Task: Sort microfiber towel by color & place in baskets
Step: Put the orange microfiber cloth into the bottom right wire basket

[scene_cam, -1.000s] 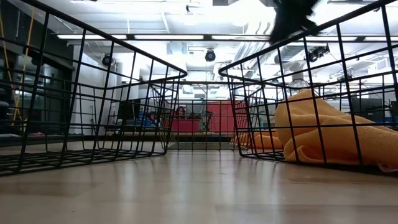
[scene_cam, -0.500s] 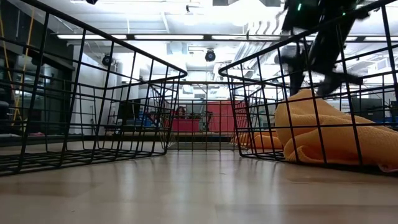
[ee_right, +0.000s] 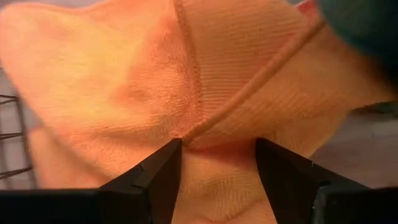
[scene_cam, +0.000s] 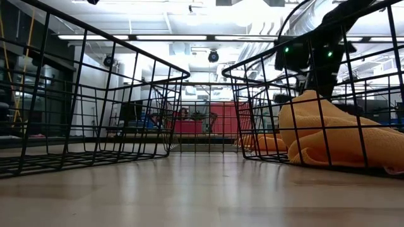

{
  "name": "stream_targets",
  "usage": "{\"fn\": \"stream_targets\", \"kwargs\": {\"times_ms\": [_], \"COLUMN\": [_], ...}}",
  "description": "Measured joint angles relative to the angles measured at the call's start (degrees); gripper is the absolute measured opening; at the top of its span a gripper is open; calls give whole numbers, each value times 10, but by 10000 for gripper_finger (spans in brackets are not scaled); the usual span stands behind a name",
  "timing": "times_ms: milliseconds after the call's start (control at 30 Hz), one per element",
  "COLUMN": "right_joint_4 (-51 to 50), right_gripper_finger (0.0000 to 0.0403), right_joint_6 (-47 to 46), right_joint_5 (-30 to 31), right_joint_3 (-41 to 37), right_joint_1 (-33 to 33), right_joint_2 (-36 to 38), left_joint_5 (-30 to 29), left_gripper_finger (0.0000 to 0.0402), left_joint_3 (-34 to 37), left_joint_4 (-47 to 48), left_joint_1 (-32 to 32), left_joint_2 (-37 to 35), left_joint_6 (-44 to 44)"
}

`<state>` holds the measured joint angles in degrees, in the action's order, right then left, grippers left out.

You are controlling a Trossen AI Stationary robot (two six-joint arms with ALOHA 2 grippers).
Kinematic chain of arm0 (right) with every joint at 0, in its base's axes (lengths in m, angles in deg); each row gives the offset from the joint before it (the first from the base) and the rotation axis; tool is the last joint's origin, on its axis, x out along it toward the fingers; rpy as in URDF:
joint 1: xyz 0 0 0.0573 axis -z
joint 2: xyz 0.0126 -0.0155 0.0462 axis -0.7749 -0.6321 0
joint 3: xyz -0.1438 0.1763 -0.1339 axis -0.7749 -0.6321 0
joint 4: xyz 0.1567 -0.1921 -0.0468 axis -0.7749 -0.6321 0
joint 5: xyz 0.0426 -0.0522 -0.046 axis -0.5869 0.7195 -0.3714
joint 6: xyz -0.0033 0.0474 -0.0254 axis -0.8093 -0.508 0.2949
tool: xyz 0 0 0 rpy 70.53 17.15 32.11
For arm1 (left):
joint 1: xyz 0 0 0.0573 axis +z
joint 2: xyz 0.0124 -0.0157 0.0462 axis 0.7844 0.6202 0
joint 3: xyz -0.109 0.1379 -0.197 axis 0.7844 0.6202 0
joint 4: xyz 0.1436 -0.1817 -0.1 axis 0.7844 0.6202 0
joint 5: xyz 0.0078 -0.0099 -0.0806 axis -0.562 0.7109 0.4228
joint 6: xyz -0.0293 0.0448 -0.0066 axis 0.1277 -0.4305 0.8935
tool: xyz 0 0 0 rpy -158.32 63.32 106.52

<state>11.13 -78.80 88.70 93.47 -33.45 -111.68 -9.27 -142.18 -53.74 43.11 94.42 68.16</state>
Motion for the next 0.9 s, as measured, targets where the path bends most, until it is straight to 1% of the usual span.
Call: {"fn": "stream_targets", "kwargs": {"times_ms": [133, 200, 267, 300, 367, 400, 500, 600, 700, 767, 800, 833, 900], "right_joint_4": [1, 5, 7, 8, 1, -2, -18, -64, -97, -105, -103, -100, -94], "right_gripper_finger": [198, 187, 149, 119, 43, 24, 20, 6, 6, 4, 4, 4, 3], "right_joint_6": [3, 26, 47, 56, 83, 99, 139, 188, 243, 292, 319, 349, 402], "right_joint_5": [-8, -12, -17, -20, -36, -42, -32, 22, 81, 102, 101, 89, 44], "right_joint_3": [0, 2, 2, 3, 7, 11, 48, 107, 185, 233, 257, 281, 327], "right_joint_1": [0, 0, -4, -6, -14, -19, -28, -44, -58, -66, -73, -82, -107], "right_joint_2": [-40, -49, -51, -48, -32, -19, 35, 92, 145, 169, 178, 186, 197], "left_joint_5": [0, 0, 0, 0, 0, 0, 0, -2, -16, -24, -27, -31, -49], "left_gripper_finger": [229, 229, 229, 229, 229, 229, 229, 229, 229, 229, 229, 229, 229], "left_joint_3": [0, 0, 0, 0, 0, 0, 0, 0, 0, 0, 0, 0, 0], "left_joint_4": [0, 0, 0, 0, 0, 0, -3, -11, -14, -14, -14, -14, -14], "left_joint_1": [0, 0, 0, 0, 0, 0, 0, 0, 0, 0, 0, 0, 0], "left_joint_2": [0, 0, 0, 0, 0, 0, 0, 0, 0, 0, 0, 0, 0], "left_joint_6": [1, 1, 1, 0, -6, -9, -9, -10, -10, -10, -11, -11, -11]}}
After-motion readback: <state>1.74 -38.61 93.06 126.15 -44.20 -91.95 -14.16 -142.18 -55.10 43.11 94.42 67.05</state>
